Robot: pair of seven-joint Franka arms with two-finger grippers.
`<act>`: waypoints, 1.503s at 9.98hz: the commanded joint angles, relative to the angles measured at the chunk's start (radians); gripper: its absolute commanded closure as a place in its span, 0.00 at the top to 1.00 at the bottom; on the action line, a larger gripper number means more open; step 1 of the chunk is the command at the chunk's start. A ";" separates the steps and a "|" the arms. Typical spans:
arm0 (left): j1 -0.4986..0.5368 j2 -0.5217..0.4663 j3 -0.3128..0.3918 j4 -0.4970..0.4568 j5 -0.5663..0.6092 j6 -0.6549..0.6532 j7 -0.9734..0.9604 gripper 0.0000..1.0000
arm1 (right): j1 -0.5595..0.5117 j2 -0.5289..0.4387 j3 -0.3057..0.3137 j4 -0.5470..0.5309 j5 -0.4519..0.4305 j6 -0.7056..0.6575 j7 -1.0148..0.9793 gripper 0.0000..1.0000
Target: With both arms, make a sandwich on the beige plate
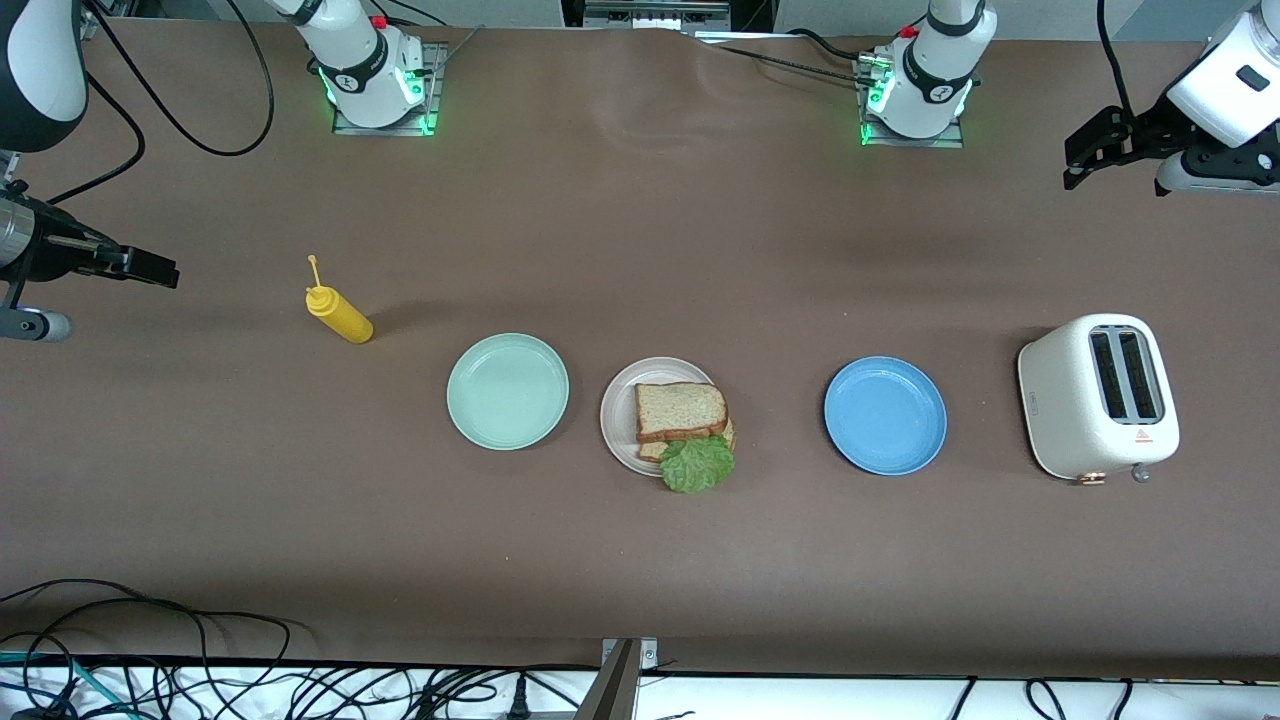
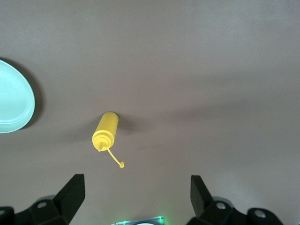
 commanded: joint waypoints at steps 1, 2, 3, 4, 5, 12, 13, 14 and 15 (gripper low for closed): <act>0.011 0.023 -0.002 0.036 0.012 -0.007 -0.006 1.00 | 0.000 -0.028 0.003 -0.029 0.005 0.012 0.008 1.00; 0.010 0.046 -0.001 0.044 0.009 0.015 -0.006 1.00 | 0.000 -0.028 0.003 -0.029 0.005 0.014 0.008 1.00; 0.010 0.096 0.001 0.131 0.007 0.035 -0.007 1.00 | 0.001 -0.028 0.003 -0.029 0.005 0.014 0.008 1.00; 0.016 0.153 0.004 0.209 0.004 0.028 -0.007 1.00 | 0.001 -0.026 0.005 -0.029 0.005 0.014 0.009 1.00; 0.019 0.164 0.004 0.220 0.004 0.026 -0.007 1.00 | 0.003 -0.026 0.005 -0.029 0.005 0.014 0.008 1.00; 0.040 0.164 0.004 0.218 0.004 0.017 -0.004 1.00 | 0.003 -0.026 0.006 -0.029 0.005 0.014 0.008 1.00; 0.039 0.164 0.004 0.218 0.003 0.017 -0.004 1.00 | 0.003 -0.026 0.005 -0.028 0.005 0.014 0.008 1.00; 0.040 0.164 0.004 0.218 0.004 0.017 -0.004 1.00 | 0.003 -0.026 0.006 -0.029 0.007 0.014 0.008 1.00; 0.040 0.164 0.004 0.218 0.003 0.017 -0.004 1.00 | 0.003 -0.026 0.005 -0.029 0.005 0.012 0.008 1.00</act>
